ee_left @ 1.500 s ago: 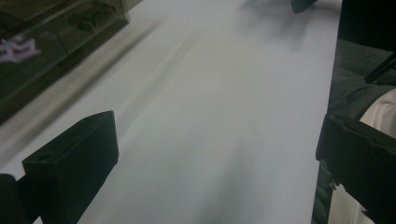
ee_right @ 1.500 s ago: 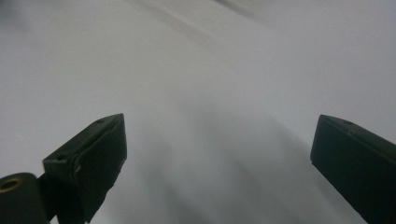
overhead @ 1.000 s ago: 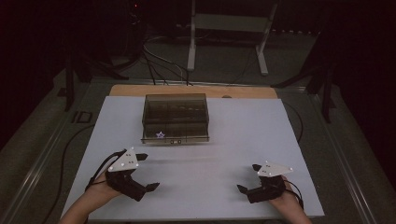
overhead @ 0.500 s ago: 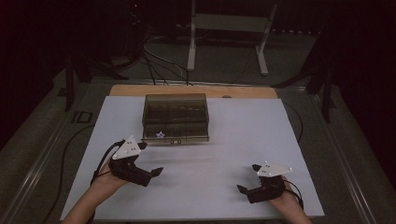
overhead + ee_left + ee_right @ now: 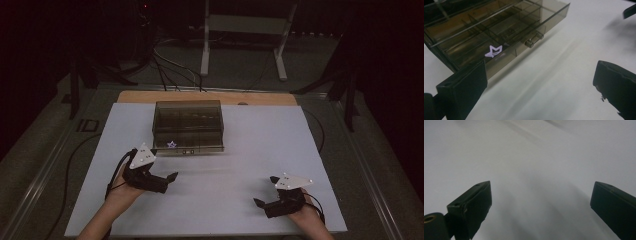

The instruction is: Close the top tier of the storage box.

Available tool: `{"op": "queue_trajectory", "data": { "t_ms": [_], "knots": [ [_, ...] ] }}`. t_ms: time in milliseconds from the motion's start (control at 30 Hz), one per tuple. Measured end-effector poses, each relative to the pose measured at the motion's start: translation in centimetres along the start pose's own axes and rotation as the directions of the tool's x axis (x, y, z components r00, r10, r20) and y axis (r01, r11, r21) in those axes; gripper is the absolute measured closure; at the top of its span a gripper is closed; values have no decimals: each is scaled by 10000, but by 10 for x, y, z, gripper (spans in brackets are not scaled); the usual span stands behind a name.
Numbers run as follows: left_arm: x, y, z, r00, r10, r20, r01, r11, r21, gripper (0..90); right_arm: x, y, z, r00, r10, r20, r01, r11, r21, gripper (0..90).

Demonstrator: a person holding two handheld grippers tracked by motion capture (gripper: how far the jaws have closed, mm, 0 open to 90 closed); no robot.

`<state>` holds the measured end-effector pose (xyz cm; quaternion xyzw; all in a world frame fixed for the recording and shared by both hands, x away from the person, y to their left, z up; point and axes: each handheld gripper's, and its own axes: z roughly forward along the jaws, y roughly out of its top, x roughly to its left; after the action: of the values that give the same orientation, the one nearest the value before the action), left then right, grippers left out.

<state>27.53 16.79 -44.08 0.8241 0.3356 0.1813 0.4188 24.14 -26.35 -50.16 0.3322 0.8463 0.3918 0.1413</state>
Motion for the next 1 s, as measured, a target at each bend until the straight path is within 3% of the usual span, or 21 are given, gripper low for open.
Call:
{"op": "queue_trajectory", "data": {
  "t_ms": [67,200,267,400,633,1000],
  "knots": [
    [0,-1,3,9999,-109,84,109,9999,90,3,0,0,0,10000,-39,17,39,10000,4,42],
    [-4,-5,9,9998,-46,-172,47,10000,44,3,0,0,0,10000,-34,4,34,10000,36,41],
    [-6,-6,12,9996,-247,-115,249,9995,218,3,0,0,0,10000,-67,2,67,10000,65,42],
    [-9,-8,18,9992,-280,-295,294,9984,479,3,0,0,1,10000,-82,-6,82,9999,85,41],
    [-9,-11,23,9995,-248,-180,260,9971,715,4,0,0,0,9999,-107,-23,107,9999,90,41],
    [-10,-11,28,9989,284,-362,-255,9966,780,258,1,0,0,9999,-90,-63,91,9999,60,41]
  ]
}}
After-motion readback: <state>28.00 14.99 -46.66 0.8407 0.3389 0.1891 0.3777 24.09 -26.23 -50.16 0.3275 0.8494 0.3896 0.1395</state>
